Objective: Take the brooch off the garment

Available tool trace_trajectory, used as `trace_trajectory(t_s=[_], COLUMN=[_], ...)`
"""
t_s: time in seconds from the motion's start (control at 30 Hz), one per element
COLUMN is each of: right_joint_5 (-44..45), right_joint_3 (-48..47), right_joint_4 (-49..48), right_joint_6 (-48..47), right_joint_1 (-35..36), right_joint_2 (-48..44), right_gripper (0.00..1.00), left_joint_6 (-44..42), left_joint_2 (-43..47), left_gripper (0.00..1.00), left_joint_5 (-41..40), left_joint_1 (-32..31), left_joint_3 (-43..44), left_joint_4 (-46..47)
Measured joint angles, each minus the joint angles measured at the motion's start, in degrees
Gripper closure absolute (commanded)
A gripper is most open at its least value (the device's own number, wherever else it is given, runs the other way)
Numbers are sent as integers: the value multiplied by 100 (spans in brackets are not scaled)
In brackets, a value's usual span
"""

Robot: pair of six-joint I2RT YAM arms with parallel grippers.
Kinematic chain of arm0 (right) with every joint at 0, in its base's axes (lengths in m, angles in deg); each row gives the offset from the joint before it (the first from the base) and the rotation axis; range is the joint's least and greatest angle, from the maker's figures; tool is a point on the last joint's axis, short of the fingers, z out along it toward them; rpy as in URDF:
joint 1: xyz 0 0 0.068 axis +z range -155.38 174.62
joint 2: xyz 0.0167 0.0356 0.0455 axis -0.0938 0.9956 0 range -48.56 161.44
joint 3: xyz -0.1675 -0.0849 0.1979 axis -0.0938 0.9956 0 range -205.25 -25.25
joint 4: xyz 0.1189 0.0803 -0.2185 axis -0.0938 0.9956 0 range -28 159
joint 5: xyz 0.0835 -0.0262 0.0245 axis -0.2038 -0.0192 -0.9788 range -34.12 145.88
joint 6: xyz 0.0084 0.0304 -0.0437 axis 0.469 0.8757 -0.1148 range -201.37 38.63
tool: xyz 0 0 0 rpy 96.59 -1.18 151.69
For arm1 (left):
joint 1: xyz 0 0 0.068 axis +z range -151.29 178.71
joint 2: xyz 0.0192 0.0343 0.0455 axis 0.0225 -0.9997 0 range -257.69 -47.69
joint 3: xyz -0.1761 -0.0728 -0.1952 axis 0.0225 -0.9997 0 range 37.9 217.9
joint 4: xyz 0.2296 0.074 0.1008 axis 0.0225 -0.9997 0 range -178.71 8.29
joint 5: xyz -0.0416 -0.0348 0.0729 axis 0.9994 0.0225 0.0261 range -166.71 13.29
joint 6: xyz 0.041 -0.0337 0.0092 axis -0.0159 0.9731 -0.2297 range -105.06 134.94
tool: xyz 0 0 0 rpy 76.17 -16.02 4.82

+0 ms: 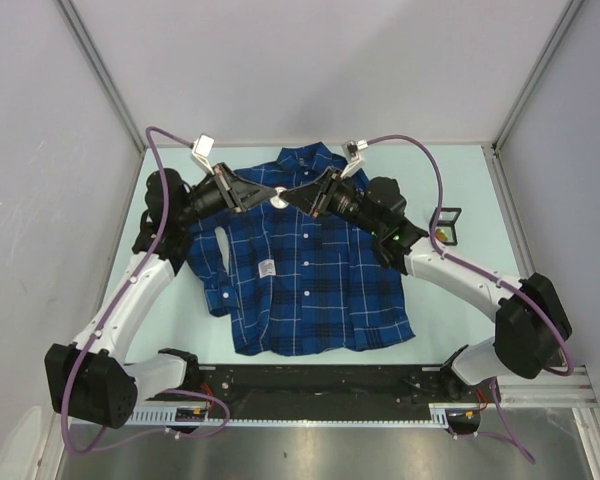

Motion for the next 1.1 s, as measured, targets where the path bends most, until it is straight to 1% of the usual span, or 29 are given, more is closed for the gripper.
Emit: trace_trajectory(t_s=[0.07,0.23,0.43,0.8,1.0,1.1], right_joint_5=[114,723,1296,2291,2618,2688], right_joint_3=[-15,-101,-122,-131,-131,-131], right_joint_4=[52,249,273,223,105,68], right_joint_6=[-107,-538,-791,-844,-752,-702], right_joint_1=[48,286,492,833,946,968], right_joint_2=[0,-2,-7,-7,-7,-4], right_gripper=[78,79,78,78,78,76], left_joint_6=[72,313,546,726,813,824], left_joint_2=[0,-20,-20,-20,-20,-17], left_gripper=[100,100,100,100,100,100], left_joint_5=[-2,-11,-74,-177,-184,-184], left_joint_1=[15,85,125,142,142,142], left_joint_3=[-17,-116,-205,-299,-302,-302], left_joint_4=[4,136,271,426,520,538])
